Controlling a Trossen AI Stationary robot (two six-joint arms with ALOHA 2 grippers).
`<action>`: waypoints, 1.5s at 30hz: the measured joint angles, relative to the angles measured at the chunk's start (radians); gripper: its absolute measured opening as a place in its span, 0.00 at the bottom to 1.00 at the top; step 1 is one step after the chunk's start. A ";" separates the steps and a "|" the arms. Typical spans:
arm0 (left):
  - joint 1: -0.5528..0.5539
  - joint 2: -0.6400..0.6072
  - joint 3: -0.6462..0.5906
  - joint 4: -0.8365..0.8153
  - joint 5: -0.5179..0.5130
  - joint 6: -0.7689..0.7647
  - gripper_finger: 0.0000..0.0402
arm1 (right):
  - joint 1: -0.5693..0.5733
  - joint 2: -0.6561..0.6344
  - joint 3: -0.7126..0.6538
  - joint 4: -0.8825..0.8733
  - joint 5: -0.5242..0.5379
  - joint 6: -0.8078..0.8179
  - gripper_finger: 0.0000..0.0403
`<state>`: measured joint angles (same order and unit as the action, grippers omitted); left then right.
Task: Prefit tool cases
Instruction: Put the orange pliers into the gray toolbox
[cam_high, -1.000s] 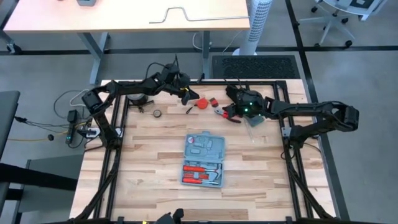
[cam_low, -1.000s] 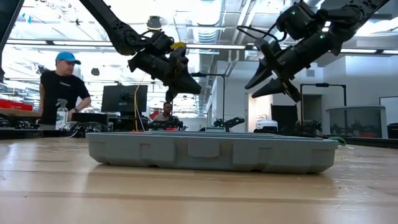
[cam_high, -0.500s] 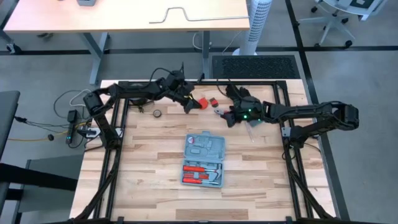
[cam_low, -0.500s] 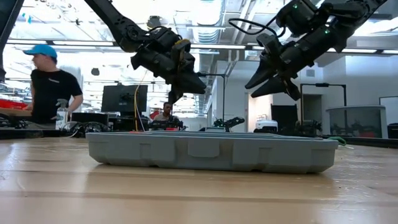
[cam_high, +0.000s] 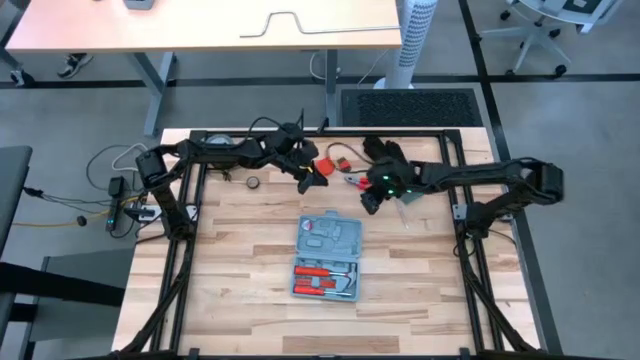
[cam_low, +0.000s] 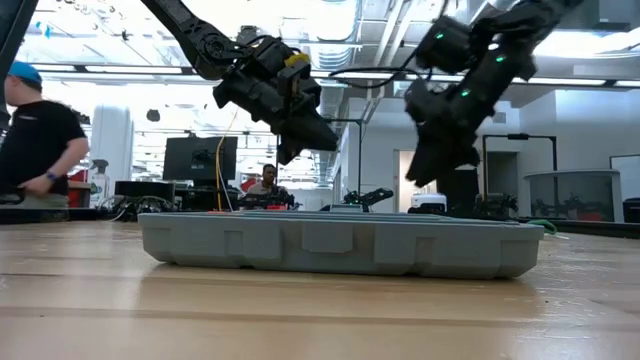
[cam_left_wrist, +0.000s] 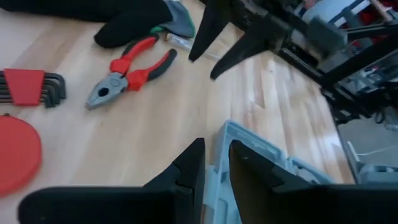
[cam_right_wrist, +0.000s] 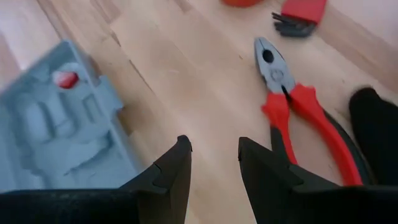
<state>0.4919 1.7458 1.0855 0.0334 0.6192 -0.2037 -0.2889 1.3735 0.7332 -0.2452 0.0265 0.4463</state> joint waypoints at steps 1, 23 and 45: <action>0.000 0.000 0.000 -0.001 -0.011 0.005 0.16 | -0.001 0.031 0.021 -0.004 0.000 -0.023 0.35; 0.001 0.000 -0.001 -0.132 -0.069 0.103 0.16 | -0.109 0.317 0.160 -0.119 0.076 -0.121 0.35; 0.001 0.000 -0.001 -0.176 -0.116 0.155 0.16 | -0.119 0.166 0.158 -0.111 0.102 -0.020 0.30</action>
<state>0.4931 1.7458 1.0847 -0.1429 0.5028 -0.0483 -0.4076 1.5392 0.8909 -0.3565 0.1283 0.4259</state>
